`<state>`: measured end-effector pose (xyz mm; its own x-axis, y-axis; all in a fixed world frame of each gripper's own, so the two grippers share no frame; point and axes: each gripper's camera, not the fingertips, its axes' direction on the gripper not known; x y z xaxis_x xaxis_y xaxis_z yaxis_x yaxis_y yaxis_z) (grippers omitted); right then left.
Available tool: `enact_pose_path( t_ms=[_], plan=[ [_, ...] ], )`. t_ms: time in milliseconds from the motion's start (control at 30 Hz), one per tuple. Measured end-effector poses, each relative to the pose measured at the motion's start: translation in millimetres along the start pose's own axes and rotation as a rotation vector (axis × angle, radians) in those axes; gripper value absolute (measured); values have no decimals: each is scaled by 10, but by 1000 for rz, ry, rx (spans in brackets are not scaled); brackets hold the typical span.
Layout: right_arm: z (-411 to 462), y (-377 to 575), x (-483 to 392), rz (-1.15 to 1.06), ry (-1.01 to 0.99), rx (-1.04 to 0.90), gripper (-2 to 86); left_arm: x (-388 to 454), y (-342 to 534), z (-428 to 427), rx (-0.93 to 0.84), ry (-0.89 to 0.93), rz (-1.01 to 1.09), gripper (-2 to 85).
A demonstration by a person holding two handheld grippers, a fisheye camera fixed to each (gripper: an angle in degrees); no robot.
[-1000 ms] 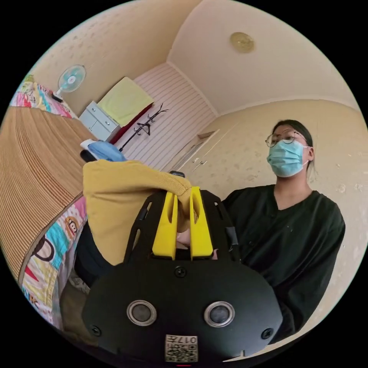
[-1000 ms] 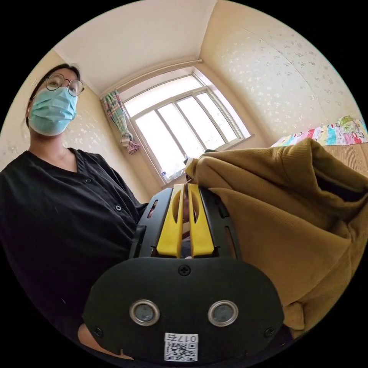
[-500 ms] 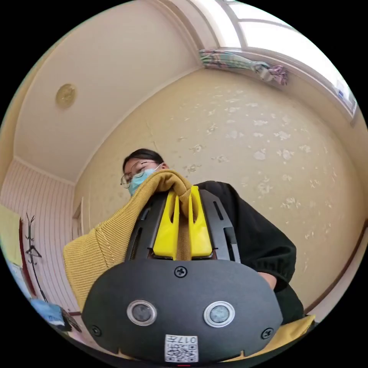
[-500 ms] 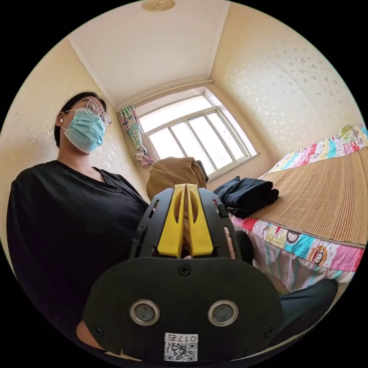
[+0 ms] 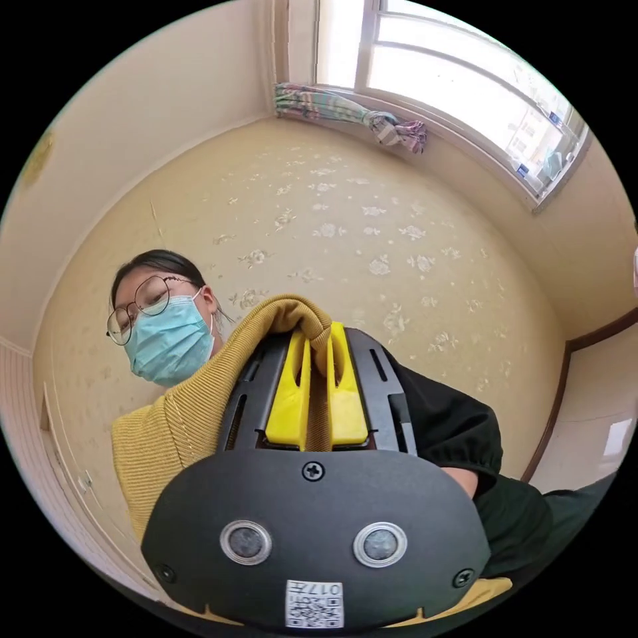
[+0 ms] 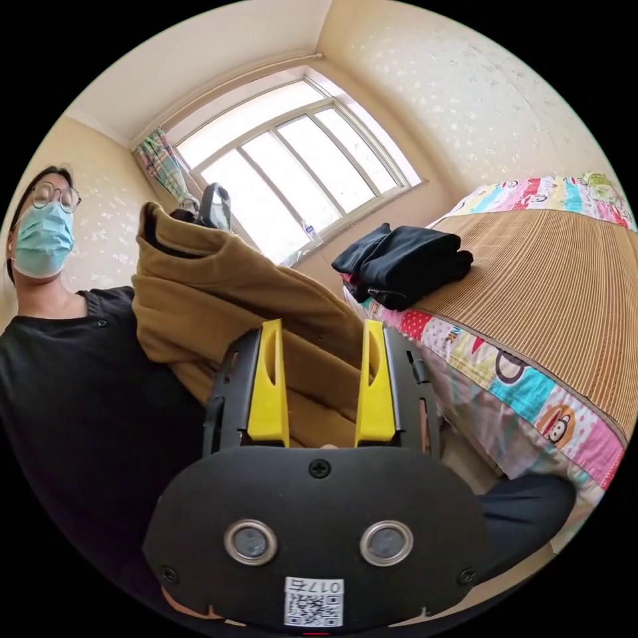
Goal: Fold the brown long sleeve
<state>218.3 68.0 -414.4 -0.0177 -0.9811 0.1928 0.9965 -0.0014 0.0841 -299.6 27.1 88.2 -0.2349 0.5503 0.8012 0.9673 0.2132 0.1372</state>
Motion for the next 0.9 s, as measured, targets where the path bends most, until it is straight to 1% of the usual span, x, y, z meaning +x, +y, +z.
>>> enact_pose_path(
  t_ms=[100,200,300,367,400,567,900],
  plan=[
    [182,-19,32,6,33,-23,164,-10,109,-125,84,55,19,41],
    [215,-11,83,6,27,23,154,-53,242,-283,170,93,31,41],
    [243,-6,203,7,-91,9,124,-161,384,-435,235,104,20,40],
    [222,21,314,7,-220,-6,78,-232,459,-512,256,104,12,40],
    [192,43,326,2,-228,5,66,-280,503,-556,262,110,10,40],
    [-286,318,456,52,-87,119,47,-469,712,-792,291,132,17,40],
    [-1171,980,664,151,60,327,46,-1153,1491,-1532,468,191,-35,40]
  ],
)
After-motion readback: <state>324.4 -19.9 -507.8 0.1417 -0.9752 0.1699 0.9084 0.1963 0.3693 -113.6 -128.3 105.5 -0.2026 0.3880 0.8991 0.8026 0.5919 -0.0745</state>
